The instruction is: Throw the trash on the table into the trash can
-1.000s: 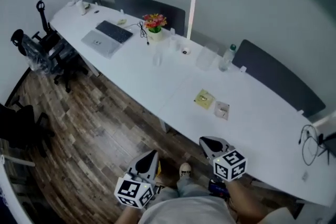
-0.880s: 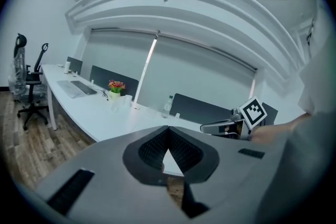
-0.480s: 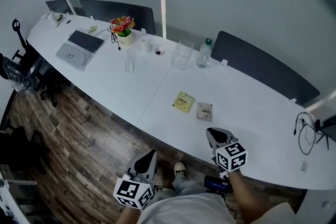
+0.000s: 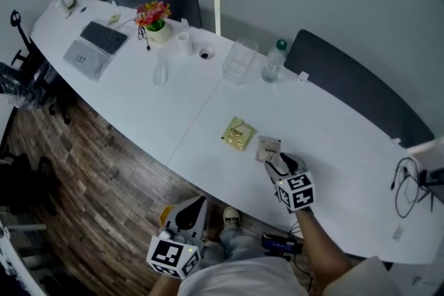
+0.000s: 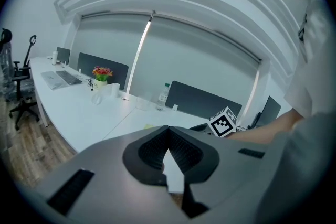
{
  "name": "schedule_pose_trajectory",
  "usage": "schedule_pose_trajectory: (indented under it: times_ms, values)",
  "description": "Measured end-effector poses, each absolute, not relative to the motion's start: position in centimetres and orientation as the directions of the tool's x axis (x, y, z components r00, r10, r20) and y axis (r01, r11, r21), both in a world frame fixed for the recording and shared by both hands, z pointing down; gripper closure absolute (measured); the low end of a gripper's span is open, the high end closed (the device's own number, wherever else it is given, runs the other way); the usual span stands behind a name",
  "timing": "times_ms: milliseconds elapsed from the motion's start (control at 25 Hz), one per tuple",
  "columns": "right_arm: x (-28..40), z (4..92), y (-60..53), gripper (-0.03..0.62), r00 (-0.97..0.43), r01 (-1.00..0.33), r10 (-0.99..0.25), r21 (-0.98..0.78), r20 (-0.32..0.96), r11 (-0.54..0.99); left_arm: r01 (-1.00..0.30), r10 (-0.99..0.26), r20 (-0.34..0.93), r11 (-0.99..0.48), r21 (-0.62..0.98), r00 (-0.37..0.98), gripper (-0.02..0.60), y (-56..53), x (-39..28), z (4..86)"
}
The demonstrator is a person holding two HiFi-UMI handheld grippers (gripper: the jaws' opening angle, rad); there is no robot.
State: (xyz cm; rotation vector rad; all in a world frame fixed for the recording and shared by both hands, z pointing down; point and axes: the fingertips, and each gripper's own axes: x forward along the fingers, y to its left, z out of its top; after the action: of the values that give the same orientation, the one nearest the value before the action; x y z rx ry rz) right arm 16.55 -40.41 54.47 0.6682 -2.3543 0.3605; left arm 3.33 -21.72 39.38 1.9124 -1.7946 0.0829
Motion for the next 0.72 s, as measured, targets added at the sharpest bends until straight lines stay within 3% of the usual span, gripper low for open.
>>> schedule_pose_trajectory:
  times_ms: [400, 640, 720]
  values:
    - [15.5, 61.1, -43.4, 0.269, -0.569, -0.542, -0.290, -0.086, 0.770, 0.836, -0.941, -0.885, 0.458, 0.077, 0.329, 0.088, 0.580, -22.5, 2.7, 42.2]
    - [15.6, 61.7, -44.0, 0.277, -0.531, -0.556, -0.311, -0.047, 0.788, 0.830, -0.943, -0.884, 0.460, 0.085, 0.321, 0.077, 0.580, -23.2, 2.3, 42.1]
    - [15.9, 61.5, -44.2, 0.354, -0.513, -0.567, -0.337, -0.017, 0.789, 0.824, -0.944, -0.884, 0.461, 0.088, 0.318, 0.073, 0.580, -23.3, 2.2, 41.9]
